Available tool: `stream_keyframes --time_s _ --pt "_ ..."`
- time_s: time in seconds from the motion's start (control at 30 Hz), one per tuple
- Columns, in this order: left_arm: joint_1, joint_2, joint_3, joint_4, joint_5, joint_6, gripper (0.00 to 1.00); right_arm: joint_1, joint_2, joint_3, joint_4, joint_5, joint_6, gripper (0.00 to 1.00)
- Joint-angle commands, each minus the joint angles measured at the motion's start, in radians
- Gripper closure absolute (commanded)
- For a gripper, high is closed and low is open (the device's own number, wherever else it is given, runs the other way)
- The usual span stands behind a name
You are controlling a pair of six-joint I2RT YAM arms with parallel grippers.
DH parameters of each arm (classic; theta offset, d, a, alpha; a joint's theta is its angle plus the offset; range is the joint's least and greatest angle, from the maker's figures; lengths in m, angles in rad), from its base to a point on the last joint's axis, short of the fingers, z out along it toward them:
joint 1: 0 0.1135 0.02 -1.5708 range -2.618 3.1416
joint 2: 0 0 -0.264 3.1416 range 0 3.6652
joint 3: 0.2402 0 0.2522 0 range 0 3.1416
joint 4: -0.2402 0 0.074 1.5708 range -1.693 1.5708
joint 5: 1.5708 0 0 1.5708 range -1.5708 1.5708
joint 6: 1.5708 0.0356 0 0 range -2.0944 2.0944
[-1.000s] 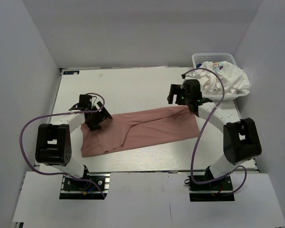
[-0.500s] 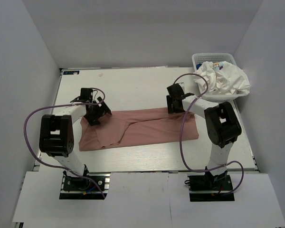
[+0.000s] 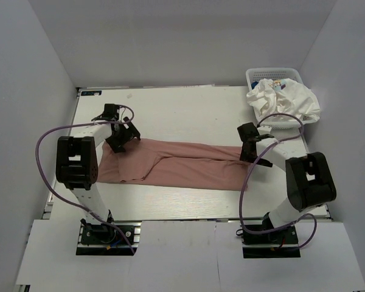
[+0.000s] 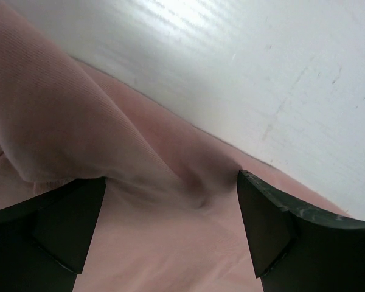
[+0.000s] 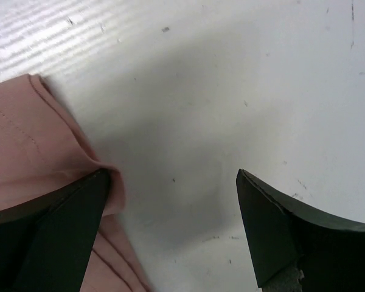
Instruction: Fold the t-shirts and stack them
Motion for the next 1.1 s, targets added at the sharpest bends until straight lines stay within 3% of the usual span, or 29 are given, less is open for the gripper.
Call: stream_keyframes --time_s 0.0,0.23,0.27,0.37,0.43,0.57,0.67,0.7,0.8,0.83,0.87,0.97,1.07 --pt "0.026 0.073 0.025 0.015 -0.041 0.045 0.0 -0.017 -0.123 -0.039 0.012 -0.03 0.013 0.1" --pt "0.001 0.213 0.227 0.001 0.002 0.094 0.0 -0.013 -0.306 -0.075 0.263 -0.321 -0.195 0.1" --pt "0.001 0.234 0.247 0.001 0.021 0.094 0.0 -0.01 -0.32 -0.097 0.375 -0.483 -0.218 0.1" --pt "0.001 0.311 0.35 0.021 0.061 0.104 0.0 0.012 -0.289 -0.112 0.486 -0.697 -0.241 0.1" --pt "-0.008 0.405 0.46 0.021 0.125 0.12 0.0 0.044 -0.211 -0.108 0.486 -0.742 -0.246 0.1" --pt "-0.031 0.587 0.695 0.057 0.254 0.129 0.0 0.116 -0.087 -0.053 0.477 -0.727 -0.185 0.13" --pt "-0.077 0.748 0.896 0.198 0.404 0.089 0.0 0.186 -0.085 -0.117 0.544 -0.745 -0.139 0.13" --pt "-0.107 0.797 1.036 0.223 0.448 0.071 0.0 0.199 -0.097 -0.135 0.549 -0.754 -0.131 0.13" --pt "-0.172 0.975 1.213 0.436 0.522 -0.073 0.0 0.26 -0.085 -0.167 0.547 -0.724 -0.109 0.13" --pt "-0.189 1.001 1.203 0.567 0.547 -0.124 0.0 0.301 -0.076 -0.174 0.543 -0.728 -0.106 0.13" --pt "-0.206 1.029 1.241 0.735 0.503 -0.221 0.0 0.318 -0.046 -0.181 0.532 -0.722 -0.09 0.14" --pt "-0.279 1.136 1.344 0.806 0.397 -0.238 0.0 0.389 -0.025 -0.216 0.526 -0.705 -0.054 0.14" --pt "-0.318 1.12 1.265 0.849 0.261 -0.222 0.0 0.44 -0.036 -0.237 0.517 -0.67 -0.027 0.14"
